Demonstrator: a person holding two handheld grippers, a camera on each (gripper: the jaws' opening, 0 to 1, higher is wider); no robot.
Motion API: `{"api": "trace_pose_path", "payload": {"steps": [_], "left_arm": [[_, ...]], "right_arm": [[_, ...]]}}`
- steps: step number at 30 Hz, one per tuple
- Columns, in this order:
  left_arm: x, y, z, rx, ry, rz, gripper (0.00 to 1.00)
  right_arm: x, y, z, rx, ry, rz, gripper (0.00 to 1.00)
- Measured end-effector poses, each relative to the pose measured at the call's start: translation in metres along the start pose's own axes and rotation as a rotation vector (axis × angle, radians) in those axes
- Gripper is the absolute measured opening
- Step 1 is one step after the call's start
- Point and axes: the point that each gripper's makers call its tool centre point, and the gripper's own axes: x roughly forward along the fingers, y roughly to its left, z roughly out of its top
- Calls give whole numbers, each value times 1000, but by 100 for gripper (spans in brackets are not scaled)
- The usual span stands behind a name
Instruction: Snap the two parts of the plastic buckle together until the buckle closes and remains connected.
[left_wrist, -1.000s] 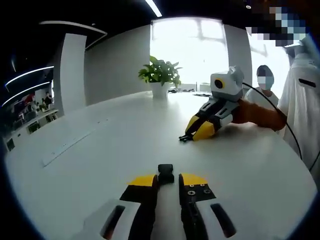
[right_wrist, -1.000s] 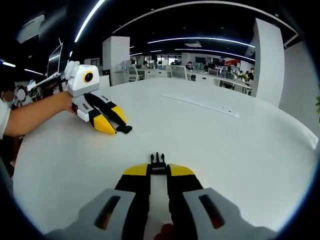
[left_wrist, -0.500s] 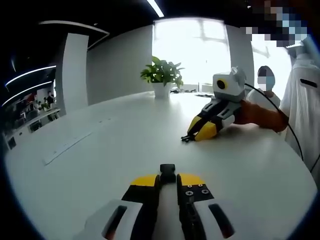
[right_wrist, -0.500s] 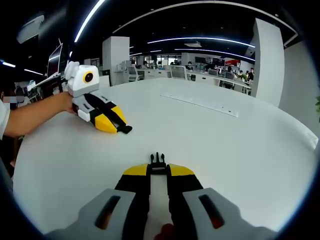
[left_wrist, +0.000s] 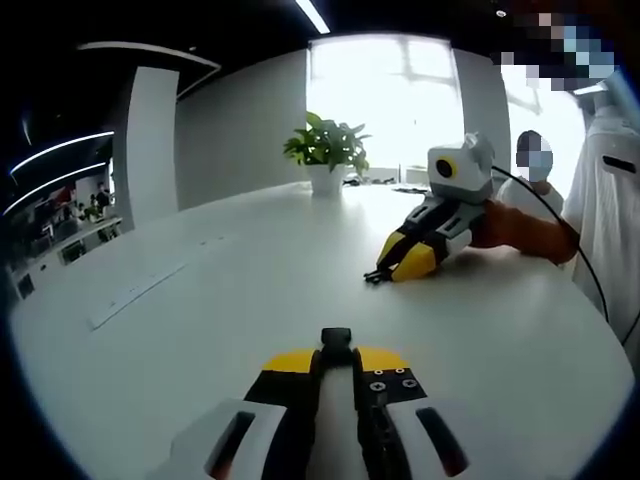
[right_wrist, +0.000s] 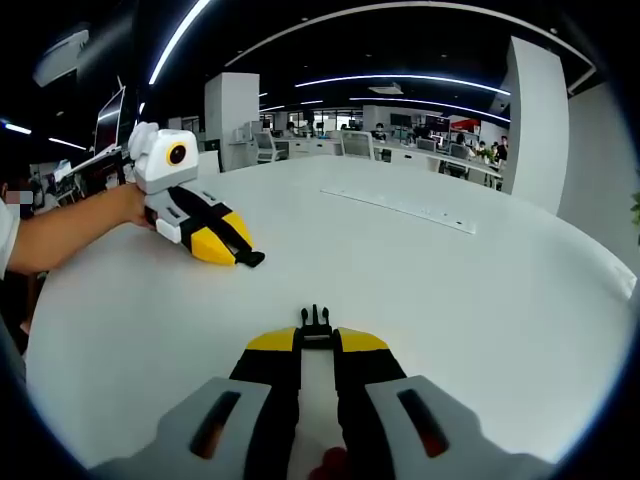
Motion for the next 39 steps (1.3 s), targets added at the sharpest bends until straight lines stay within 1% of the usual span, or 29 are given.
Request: {"api": "trace_pose_path", "payload": {"steps": [11, 17, 22, 39], "left_arm": [[-1, 2, -1, -14, 0, 35, 14], [-1, 3, -1, -20, -9, 42, 13], [-1, 2, -1, -18, -20, 45, 12], [0, 4, -1, -7, -15, 32, 14]], "right_arm": [[0, 1, 1, 0, 1, -1, 13], [0, 2, 1, -3, 1, 1, 13], [0, 3, 1, -4, 0, 1, 13], [2, -1, 0, -4, 0, 0, 13]]}}
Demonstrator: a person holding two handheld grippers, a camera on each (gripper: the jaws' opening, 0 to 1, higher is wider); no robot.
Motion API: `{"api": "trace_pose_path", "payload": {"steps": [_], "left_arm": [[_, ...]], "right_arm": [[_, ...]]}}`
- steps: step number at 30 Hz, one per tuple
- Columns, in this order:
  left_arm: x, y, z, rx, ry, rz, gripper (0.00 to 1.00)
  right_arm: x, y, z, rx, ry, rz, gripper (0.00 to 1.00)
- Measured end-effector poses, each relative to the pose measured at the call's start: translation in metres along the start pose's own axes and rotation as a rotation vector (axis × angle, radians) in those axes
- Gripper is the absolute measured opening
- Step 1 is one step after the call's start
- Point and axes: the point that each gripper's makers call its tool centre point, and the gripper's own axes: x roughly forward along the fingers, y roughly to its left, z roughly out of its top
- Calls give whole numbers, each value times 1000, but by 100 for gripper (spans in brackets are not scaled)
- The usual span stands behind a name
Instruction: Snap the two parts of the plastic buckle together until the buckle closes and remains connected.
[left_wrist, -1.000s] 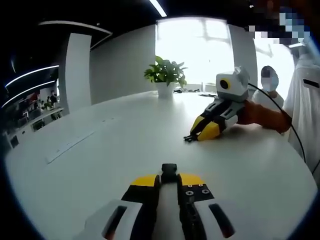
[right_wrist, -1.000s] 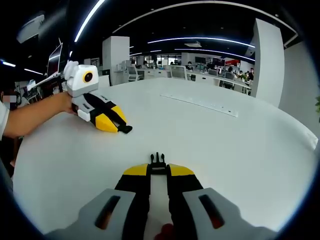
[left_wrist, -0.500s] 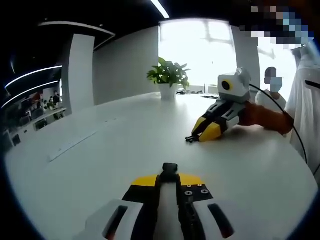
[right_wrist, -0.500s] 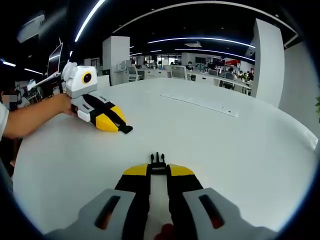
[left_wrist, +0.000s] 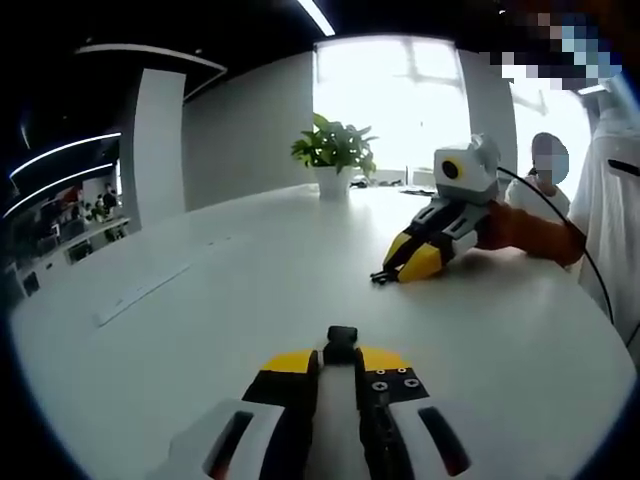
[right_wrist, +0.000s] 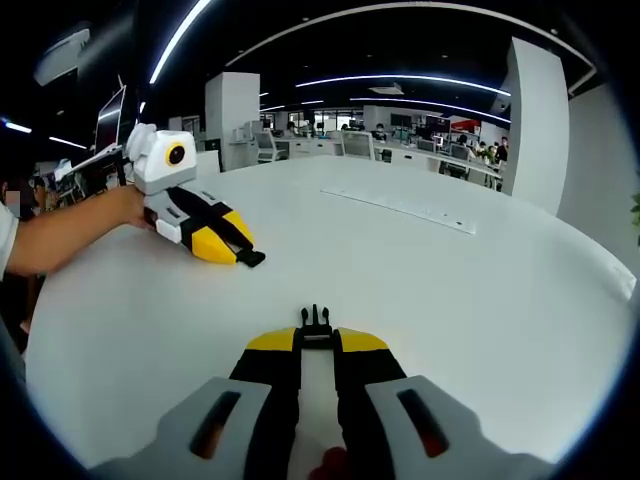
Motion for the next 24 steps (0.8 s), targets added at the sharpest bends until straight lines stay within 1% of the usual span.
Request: {"api": "trace_pose_path", "payload": {"steps": [12, 24], "left_arm": [[2, -3, 1, 0, -8, -12, 14], [3, -3, 1, -1, -10, 2, 13]], "right_arm": [[0, 2, -1, -1, -2, 0, 13], [-1, 3, -1, -5, -2, -1, 13]]}}
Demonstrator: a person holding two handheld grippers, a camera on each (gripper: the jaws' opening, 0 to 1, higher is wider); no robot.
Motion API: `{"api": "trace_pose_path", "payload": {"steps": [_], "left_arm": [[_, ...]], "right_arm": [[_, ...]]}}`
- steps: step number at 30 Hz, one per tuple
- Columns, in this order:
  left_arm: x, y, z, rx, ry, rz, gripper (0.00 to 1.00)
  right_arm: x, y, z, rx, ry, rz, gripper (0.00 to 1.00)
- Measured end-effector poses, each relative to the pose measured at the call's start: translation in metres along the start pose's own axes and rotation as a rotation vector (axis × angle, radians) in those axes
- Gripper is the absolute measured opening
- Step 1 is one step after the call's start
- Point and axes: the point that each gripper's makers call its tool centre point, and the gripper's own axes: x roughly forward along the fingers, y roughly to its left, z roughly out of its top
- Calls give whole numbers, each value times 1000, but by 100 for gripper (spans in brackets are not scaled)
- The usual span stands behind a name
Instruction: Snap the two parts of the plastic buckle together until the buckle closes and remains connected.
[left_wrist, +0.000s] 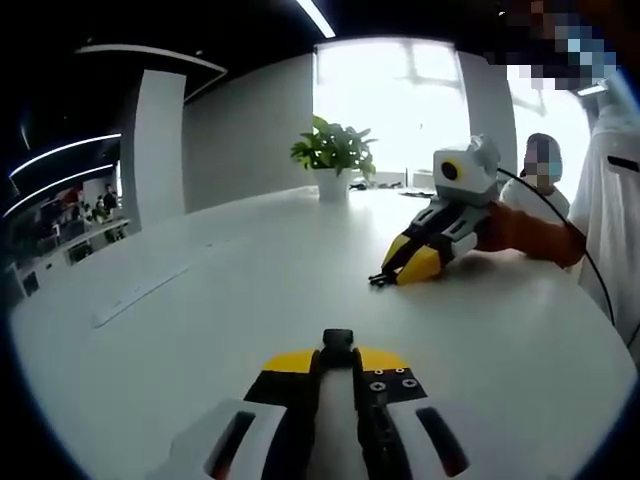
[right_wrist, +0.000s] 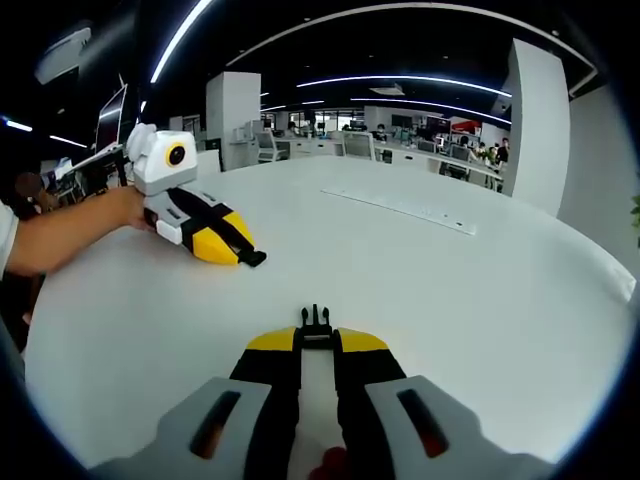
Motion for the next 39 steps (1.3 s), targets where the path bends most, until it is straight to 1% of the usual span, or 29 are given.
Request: {"api": "trace_pose_path", "payload": {"steps": [5, 10, 15, 25, 29, 34, 37, 39], "left_arm": [[0, 0, 0, 4, -1, 1, 13], [0, 0, 0, 12, -15, 9, 13], [-1, 0, 0, 0, -21, 9, 13], [-2, 0, 0, 15, -22, 20, 12], [-3, -7, -1, 21, -14, 9, 12], [-4, -13, -1, 26, -20, 1, 12], [-6, -19, 3, 15, -37, -4, 12], [-7, -23, 2, 20, -31, -7, 12]], "right_arm": [[-1, 1, 1, -2, -5, 5, 13], [-2, 1, 2, -4, -12, 12, 13], [-3, 1, 2, 0, -19, 13, 13], [-5, 1, 2, 0, -24, 17, 13], [-7, 4, 2, 0, -30, 25, 13], [-9, 6, 2, 17, -39, 40, 13], [-9, 5, 2, 25, -42, 48, 13], [-12, 5, 2, 33, -43, 48, 13]]}}
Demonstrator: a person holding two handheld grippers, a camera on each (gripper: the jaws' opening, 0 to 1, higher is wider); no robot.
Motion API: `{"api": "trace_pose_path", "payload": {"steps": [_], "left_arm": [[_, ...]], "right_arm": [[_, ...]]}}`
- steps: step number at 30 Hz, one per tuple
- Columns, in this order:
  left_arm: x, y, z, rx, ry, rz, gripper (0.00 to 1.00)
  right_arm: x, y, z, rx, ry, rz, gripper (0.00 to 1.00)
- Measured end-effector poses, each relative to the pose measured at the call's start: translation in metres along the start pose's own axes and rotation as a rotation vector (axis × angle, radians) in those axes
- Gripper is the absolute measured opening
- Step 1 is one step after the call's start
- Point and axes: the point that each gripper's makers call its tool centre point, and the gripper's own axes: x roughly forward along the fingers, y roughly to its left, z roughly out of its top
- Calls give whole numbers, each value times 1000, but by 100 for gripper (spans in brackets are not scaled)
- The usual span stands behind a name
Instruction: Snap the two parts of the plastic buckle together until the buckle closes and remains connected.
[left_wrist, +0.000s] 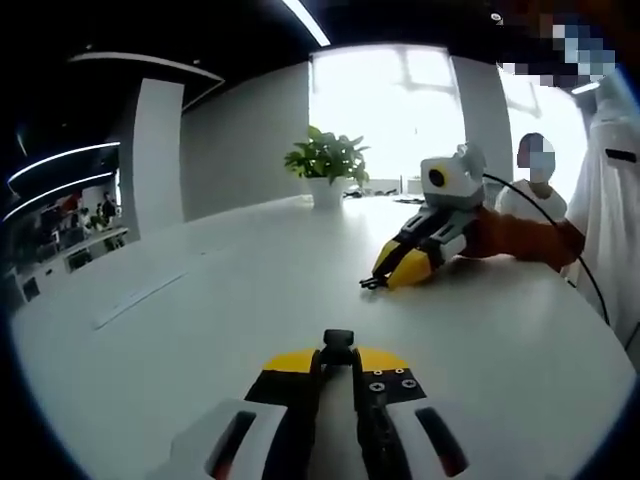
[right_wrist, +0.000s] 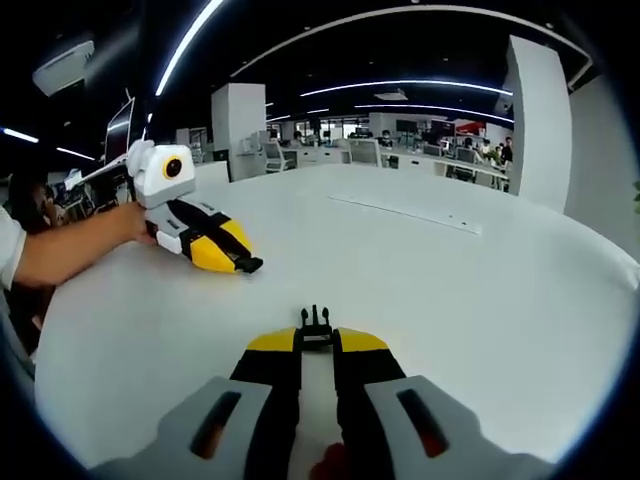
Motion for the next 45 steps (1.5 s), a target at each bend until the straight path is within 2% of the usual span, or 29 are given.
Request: {"api": "trace_pose_path", "payload": {"steps": [7, 18, 24, 30, 34, 45], "left_arm": [[-8, -11, 5, 4, -20, 2, 12], [-15, -26, 6, -2, -14, 8, 12], [-17, -36, 6, 10, -2, 9, 12], [-21, -52, 10, 18, -14, 2, 12], [-19, -65, 4, 20, 8, -11, 12], [-25, -91, -2, 23, 0, -35, 12]], "right_arm": [[-8, 9, 2, -6, -1, 11, 13], [-19, 20, 4, -53, 10, 44, 13], [-30, 28, -3, -71, 22, 66, 13], [-41, 36, -11, -102, 36, 99, 13], [-48, 43, -16, -94, 31, 128, 13], [-66, 61, -25, -98, 19, 201, 13]]}}
